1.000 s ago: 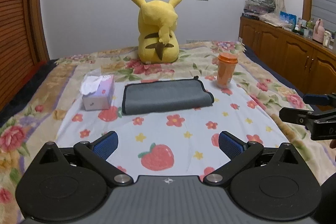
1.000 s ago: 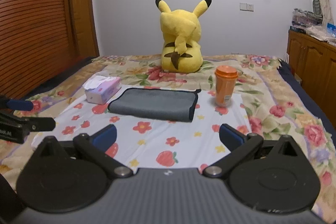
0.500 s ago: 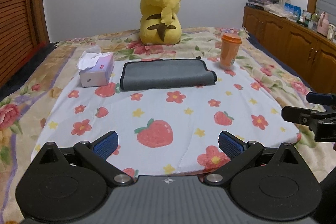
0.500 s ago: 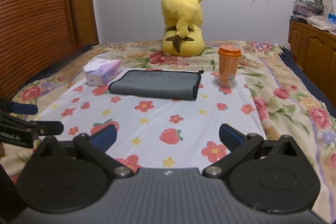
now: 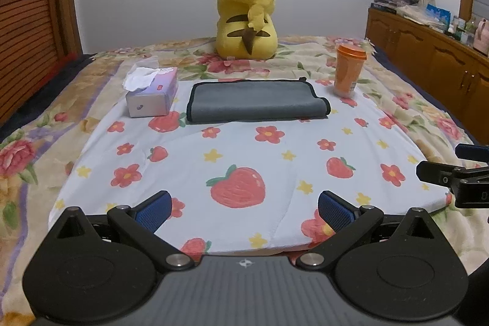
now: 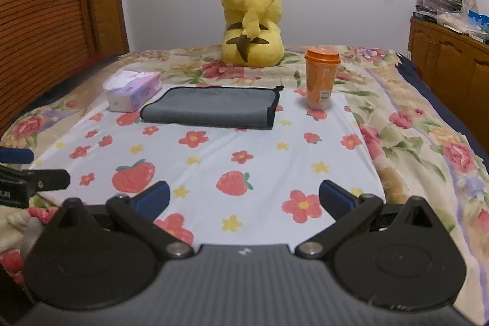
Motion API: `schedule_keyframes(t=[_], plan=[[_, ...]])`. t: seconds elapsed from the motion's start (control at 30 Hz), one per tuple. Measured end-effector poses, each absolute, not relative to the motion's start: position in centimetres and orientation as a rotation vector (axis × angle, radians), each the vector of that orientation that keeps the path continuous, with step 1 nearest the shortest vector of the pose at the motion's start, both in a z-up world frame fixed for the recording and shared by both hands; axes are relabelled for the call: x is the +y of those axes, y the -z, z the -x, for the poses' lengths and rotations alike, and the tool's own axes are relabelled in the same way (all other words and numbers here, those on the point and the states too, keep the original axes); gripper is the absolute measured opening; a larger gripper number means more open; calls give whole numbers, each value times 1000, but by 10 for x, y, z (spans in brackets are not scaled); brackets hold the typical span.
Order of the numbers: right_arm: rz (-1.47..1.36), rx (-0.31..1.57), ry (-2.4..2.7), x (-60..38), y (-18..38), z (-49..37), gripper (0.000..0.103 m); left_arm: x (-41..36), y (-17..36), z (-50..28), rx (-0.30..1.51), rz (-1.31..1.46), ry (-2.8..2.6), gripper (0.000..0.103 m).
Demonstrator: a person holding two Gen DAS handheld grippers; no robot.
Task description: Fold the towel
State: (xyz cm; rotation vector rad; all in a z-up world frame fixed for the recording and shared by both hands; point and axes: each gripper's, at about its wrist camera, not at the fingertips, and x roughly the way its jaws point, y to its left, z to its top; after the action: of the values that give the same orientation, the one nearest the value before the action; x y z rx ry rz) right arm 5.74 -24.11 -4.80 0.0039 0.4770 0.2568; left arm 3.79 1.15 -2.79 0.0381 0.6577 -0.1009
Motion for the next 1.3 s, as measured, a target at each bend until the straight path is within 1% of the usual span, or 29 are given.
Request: schedule_keyframes(t=[1.3], plan=[[-46, 324, -218, -258, 37, -42, 103, 11, 8, -17, 473, -84, 72, 103]])
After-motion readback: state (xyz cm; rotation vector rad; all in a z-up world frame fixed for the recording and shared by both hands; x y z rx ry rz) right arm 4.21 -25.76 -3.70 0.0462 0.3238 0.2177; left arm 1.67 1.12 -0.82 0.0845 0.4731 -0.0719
